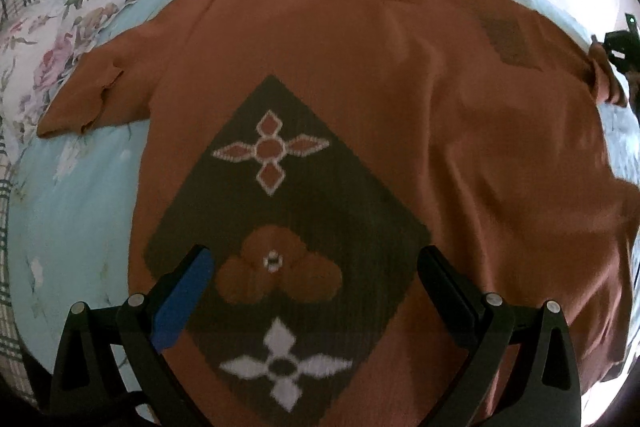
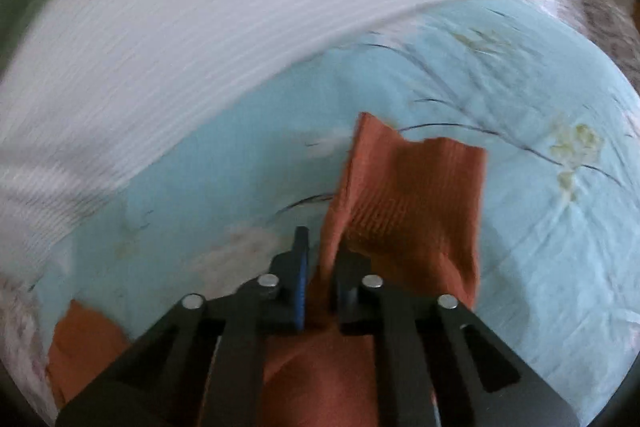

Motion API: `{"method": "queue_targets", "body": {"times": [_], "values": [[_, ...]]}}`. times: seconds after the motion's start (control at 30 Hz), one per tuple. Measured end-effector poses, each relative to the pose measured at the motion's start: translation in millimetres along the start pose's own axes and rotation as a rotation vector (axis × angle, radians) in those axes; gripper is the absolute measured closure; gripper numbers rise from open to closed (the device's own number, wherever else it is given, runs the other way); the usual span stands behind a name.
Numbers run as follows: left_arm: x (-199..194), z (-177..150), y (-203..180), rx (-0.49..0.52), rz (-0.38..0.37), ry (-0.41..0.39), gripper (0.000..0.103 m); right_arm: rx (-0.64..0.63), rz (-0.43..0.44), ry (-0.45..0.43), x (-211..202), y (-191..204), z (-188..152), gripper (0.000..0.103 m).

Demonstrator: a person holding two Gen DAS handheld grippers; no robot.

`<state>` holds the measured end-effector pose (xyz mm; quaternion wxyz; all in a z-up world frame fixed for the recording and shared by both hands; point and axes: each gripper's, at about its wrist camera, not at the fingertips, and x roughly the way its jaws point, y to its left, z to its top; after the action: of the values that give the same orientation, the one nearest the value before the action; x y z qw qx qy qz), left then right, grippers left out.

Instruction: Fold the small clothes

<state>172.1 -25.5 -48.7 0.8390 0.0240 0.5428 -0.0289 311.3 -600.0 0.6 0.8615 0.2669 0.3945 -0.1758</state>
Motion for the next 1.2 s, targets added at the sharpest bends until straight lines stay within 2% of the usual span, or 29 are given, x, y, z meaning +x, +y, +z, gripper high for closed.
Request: {"method": "queue_targets", "body": {"times": [0.13, 0.27, 0.4, 0.6, 0.73, 0.8, 0.93, 1.03, 1.1, 1.17, 1.2], "values": [[0.9, 7.9, 7.2, -0.024, -0.037, -0.017, 0.001, -0.098, 0.184, -0.006, -25.6, 51.7, -29.6, 0.097], [-3.0, 10.9, 17.7, -0.053, -0.067, -0.036, 0.001, -0.203, 0.362, 0.02, -48.1, 125.7, -70.2, 0.097], [-7.6, 13.9, 29.1, -0.085, -0.098, -0.055, 0.001, -0.293, 0.496, 0.077, -55.0, 190.5, -102.5, 0.097], [-18.6, 7.7, 42.7, -0.125, -0.149, -0.08, 0.001, -0.393, 0.653, 0.18, -46.0, 290.7, -175.6, 0.097], [-25.3, 2.6, 54.6, -0.156, -0.195, -0.098, 0.001, -0.406, 0.759, 0.214, -43.0, 328.9, -210.7, 0.097], [-25.8, 1.3, 61.4, -0.178, -0.217, -0.101, 0.001, -0.434, 0.778, 0.23, -40.0, 351.2, -235.8, 0.097], [-22.8, 4.1, 75.4, -0.234, -0.289, -0.098, 0.001, -0.499, 0.753, 0.289, -21.4, 374.5, -281.0, 0.097], [-17.8, 9.4, 80.8, -0.26, -0.339, -0.09, 0.001, -0.525, 0.691, 0.373, 0.2, 380.0, -302.9, 0.096], [-13.4, 18.4, 85.0, -0.269, -0.379, -0.08, 0.001, -0.501, 0.695, 0.431, 8.2, 367.6, -302.5, 0.096], [-4.9, 34.3, 91.6, -0.292, -0.441, -0.066, 0.001, -0.447, 0.723, 0.459, 6.8, 351.1, -301.0, 0.09], [0.3, 39.4, 94.6, -0.306, -0.468, -0.06, 0.001, -0.431, 0.729, 0.456, 4.1, 344.5, -299.4, 0.077]]}}
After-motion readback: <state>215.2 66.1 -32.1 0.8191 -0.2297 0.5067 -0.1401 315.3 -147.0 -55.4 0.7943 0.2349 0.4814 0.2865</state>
